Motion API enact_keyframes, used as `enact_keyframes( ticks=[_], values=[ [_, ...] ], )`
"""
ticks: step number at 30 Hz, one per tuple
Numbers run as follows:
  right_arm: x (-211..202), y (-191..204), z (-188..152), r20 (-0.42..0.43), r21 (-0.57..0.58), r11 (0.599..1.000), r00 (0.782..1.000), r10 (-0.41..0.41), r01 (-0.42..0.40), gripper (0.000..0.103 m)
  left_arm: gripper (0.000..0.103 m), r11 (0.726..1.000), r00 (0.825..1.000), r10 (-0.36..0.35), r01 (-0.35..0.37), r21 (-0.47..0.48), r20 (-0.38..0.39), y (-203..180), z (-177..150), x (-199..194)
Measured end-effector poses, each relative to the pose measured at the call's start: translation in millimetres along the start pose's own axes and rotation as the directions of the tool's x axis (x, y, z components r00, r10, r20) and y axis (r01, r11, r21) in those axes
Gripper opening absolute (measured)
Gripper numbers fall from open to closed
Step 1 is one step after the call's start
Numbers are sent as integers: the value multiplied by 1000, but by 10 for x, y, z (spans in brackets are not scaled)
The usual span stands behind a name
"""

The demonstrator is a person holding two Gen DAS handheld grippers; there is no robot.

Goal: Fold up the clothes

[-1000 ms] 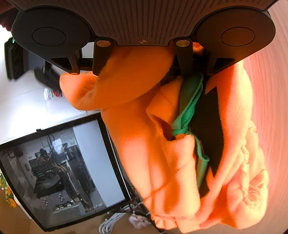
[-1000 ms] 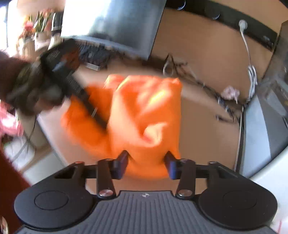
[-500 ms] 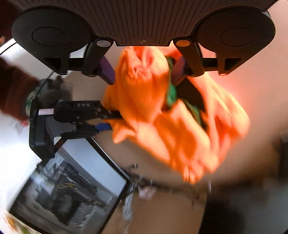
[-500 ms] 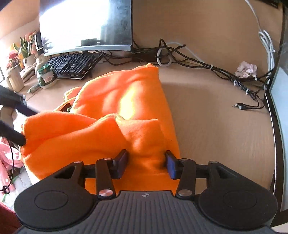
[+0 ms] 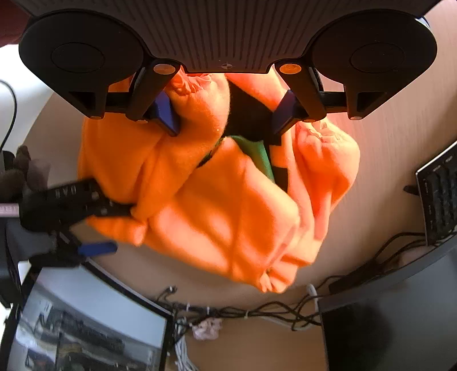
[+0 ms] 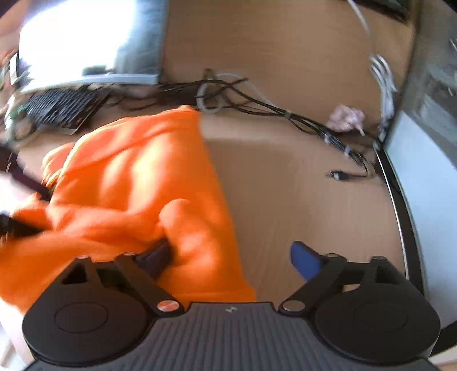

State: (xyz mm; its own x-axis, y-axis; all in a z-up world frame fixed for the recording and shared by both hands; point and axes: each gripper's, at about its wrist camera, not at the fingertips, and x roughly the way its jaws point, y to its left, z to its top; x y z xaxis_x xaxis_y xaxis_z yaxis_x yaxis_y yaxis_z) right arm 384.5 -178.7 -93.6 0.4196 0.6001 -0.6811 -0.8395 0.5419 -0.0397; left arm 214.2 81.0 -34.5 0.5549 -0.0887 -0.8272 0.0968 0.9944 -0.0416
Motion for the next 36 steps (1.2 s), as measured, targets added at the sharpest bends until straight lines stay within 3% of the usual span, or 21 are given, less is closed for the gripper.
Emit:
enact_keyframes(
  ticks=[3,7,11,13,14,15,17,22,25,28,32,34,36],
  values=[
    [-233,13,8,22,27,999,1000,-23,22,90,80,1000,1000,-22,22,-17,-9,37,16,12],
    [-719,-109,-116,42,205,974,995,85,-92,90,82,999,999,-37,37,-25,-8,52,2,30],
    [-695,-178,-427,-4,508,830,963,268,-229,90,85,998,999,-52,52,-36,-4,50,5,67],
    [-609,-96,-449,-13,521,818,957,291,-242,74,85,997,998,-61,61,-39,-9,48,17,83],
    [-567,-53,-455,-17,524,815,954,300,-247,59,85,997,998,-65,64,-40,-12,51,25,88],
    [-524,-10,-461,-21,527,812,951,308,-251,54,84,997,998,-67,67,-42,-16,49,30,89],
    [-459,-16,-402,-26,500,834,958,284,-234,54,81,995,996,-83,82,-51,-25,16,35,79],
    [-339,-102,-140,-45,291,948,988,146,-127,55,76,977,980,-198,194,-88,-32,-300,57,68],
    [-248,-119,-21,-52,163,984,995,81,-71,62,76,957,960,-280,278,-77,-6,-657,90,27],
    [-278,-105,33,-26,78,997,1000,11,-9,62,77,901,902,-432,432,-41,-6,-802,96,-139],
    [-469,18,-26,3,74,997,999,33,-33,62,80,848,845,-528,530,0,82,-598,160,-609],
    [-538,177,-106,12,42,999,999,29,-30,62,83,824,816,-550,565,-42,178,-344,269,-805],
    [-555,415,-215,10,-41,999,1000,-7,7,62,84,813,804,-534,573,-101,262,-123,436,-876]
  ],
)
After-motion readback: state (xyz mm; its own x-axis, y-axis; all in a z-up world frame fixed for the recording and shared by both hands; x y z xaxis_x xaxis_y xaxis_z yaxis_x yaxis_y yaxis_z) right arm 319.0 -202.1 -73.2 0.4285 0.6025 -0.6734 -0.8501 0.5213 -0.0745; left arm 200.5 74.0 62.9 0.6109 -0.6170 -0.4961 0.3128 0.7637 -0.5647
